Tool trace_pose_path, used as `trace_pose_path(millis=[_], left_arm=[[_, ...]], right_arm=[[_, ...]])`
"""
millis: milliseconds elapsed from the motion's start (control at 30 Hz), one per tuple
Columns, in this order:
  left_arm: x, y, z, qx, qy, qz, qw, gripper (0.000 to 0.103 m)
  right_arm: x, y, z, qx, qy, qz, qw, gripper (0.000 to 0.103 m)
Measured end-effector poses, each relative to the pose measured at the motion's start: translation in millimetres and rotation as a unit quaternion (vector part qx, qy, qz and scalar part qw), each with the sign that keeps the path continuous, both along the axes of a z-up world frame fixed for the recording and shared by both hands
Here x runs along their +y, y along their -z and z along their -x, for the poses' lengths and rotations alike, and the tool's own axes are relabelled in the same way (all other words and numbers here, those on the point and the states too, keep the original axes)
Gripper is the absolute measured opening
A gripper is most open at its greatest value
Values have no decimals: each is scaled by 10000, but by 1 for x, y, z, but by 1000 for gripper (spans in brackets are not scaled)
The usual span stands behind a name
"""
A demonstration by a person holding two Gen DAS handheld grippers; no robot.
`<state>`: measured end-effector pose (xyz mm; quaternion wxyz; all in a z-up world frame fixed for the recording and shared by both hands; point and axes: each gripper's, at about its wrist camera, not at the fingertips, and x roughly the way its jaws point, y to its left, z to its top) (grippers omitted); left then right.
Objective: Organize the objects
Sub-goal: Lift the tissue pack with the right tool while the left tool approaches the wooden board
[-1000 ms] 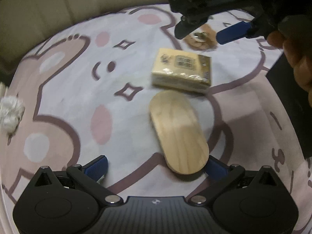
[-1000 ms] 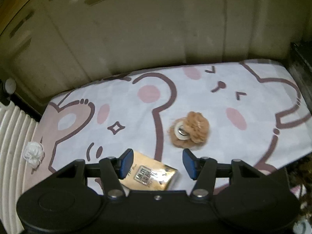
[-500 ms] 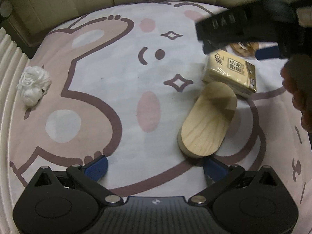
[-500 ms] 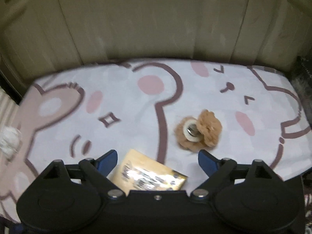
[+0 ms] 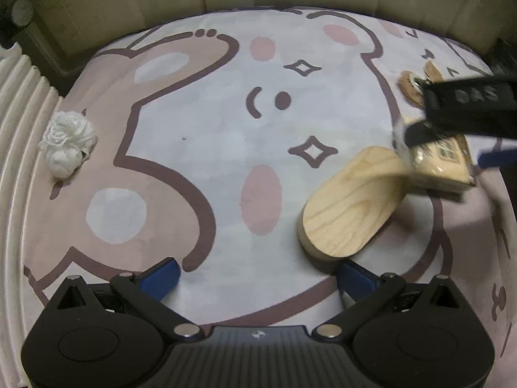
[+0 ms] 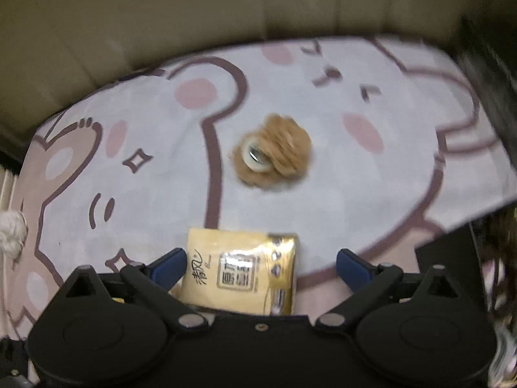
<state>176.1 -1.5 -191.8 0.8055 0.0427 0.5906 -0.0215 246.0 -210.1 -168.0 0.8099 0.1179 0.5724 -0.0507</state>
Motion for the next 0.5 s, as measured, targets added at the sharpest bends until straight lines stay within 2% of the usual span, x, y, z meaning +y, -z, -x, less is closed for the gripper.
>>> trace_pose_path(millis=[233, 333, 467, 500], left_arm=[[10, -4, -4, -183, -443, -277, 9985, 103], [17, -4, -5, -223, -691, -362, 9967, 103], [20, -4, -7, -177, -834, -324, 9958, 103], [20, -4, -6, -173, -830, -330, 9959, 103]], right_arm=[[-11, 6, 8, 143, 209, -394, 9989, 96], [-12, 4, 8, 110, 63, -490, 9987, 90], [-7, -1, 11, -94, -370, -478, 9981, 73], [-4, -2, 11, -133, -496, -444, 9977, 73]])
